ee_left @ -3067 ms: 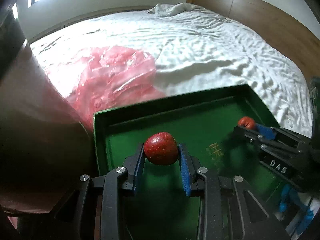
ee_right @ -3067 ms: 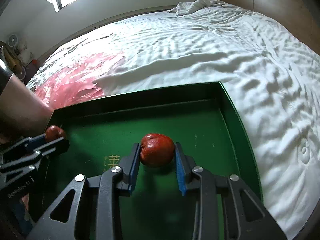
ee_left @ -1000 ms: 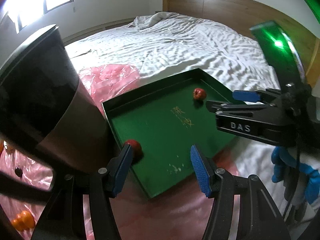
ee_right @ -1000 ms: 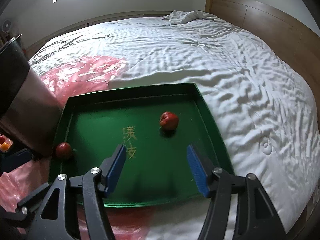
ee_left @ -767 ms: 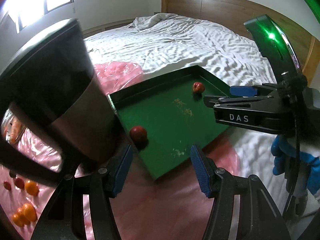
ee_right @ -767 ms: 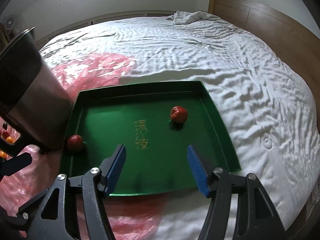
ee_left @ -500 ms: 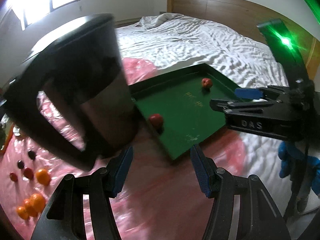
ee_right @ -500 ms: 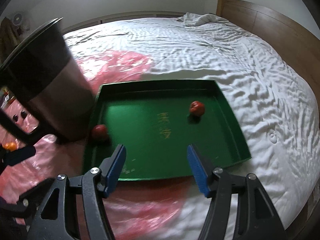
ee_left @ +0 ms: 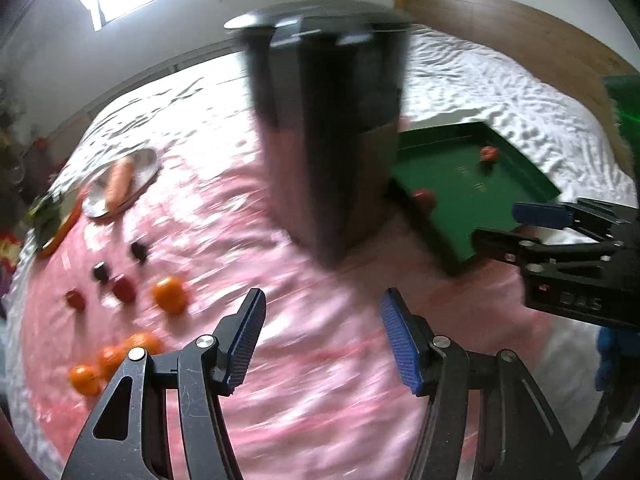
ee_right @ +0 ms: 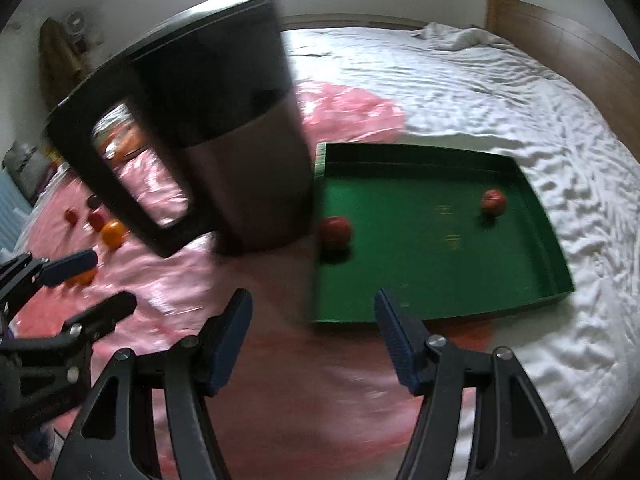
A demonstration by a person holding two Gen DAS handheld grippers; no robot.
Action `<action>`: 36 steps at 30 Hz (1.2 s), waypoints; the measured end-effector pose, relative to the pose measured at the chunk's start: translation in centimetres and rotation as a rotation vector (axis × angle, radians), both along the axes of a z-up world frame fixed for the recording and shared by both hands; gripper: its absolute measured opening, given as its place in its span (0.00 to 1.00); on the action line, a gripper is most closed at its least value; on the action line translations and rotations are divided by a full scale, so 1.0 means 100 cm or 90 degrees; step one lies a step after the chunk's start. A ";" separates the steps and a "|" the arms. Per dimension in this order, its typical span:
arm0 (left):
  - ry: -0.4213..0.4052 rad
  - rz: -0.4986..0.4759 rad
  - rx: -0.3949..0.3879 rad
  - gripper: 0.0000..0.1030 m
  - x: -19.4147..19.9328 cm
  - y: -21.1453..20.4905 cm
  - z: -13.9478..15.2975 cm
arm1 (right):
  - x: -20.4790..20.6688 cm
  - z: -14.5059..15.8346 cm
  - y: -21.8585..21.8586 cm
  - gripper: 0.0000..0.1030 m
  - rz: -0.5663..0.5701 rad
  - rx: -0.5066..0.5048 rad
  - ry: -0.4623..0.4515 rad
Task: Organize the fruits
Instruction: 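Move the right gripper back to the oranges and grasp one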
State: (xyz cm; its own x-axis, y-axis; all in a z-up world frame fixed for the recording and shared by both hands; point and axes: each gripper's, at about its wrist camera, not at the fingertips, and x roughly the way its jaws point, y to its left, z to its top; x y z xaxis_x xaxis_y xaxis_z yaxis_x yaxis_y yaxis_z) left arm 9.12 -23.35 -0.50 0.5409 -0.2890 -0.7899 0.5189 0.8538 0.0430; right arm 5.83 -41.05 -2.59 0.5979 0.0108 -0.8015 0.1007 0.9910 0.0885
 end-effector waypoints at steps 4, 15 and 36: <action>0.010 0.048 0.010 0.53 0.007 0.040 -0.003 | 0.002 -0.001 0.037 1.00 0.046 0.016 0.006; 0.034 0.200 0.030 0.53 0.023 0.164 -0.017 | 0.031 -0.006 0.140 1.00 0.172 0.051 0.012; 0.115 0.346 -0.012 0.53 0.069 0.273 -0.074 | 0.090 -0.048 0.269 0.90 0.337 0.042 0.051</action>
